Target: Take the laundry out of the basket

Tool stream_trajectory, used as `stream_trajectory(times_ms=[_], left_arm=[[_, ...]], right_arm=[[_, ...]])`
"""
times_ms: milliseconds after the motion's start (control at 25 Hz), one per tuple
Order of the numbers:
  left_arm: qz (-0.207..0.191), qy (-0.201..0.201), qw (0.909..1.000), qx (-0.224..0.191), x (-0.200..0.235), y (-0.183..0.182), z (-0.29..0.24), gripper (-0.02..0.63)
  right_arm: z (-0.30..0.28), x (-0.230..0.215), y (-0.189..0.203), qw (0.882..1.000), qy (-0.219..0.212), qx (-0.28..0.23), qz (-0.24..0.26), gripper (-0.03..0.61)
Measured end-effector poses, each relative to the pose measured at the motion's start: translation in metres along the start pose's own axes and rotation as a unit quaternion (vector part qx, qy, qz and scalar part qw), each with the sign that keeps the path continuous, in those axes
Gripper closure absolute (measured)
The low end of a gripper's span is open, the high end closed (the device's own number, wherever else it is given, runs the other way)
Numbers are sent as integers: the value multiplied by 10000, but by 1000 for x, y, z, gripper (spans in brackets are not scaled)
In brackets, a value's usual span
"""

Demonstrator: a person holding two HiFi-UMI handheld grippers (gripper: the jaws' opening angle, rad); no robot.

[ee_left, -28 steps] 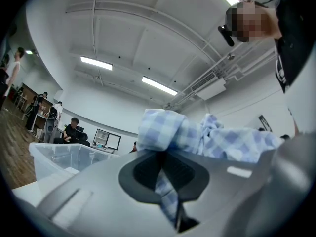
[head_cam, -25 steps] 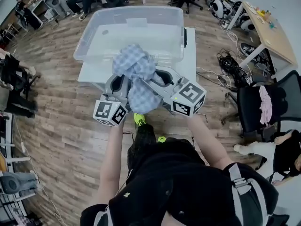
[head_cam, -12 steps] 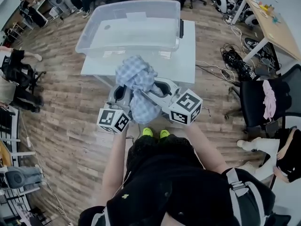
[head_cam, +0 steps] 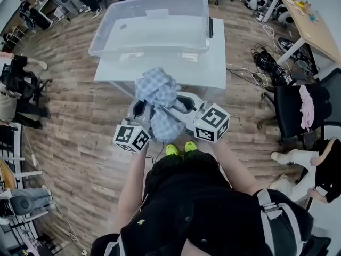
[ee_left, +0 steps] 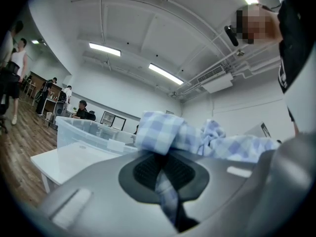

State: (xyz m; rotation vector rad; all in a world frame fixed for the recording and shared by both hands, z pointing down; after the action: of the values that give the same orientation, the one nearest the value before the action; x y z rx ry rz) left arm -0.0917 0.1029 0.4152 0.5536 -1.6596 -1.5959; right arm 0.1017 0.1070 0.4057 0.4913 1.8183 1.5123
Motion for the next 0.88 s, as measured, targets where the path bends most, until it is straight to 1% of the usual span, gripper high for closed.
stream_trajectory(times_ms=[200, 320, 600, 880], left_arm=[[-46, 125, 9999, -85, 18, -17, 18, 607], [-33, 186, 9997, -140, 25, -23, 22, 607], [4, 290, 9994, -180, 28, -21, 28, 607], [9, 365, 9992, -188, 36, -29, 23, 607]], right_arm=[[-21, 23, -8, 9999, 37, -53, 155, 459], [-27, 30, -13, 9996, 95, -54, 267, 459], [-29, 39, -9, 9993, 191, -10, 313, 459], [-36, 39, -17, 9990, 248, 7, 380, 459]])
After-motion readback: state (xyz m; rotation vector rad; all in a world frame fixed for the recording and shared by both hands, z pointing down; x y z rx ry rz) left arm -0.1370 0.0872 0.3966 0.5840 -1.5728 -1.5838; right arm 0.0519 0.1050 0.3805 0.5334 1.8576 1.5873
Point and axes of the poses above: the fingertips, and each gripper's own axes: z backward along the fingers, x to its left, y out of its underside, the point moved 10 cm from there along z, backward along the fingers, and after that the axes turned 15 degrees about y, right-handed, at the moved point
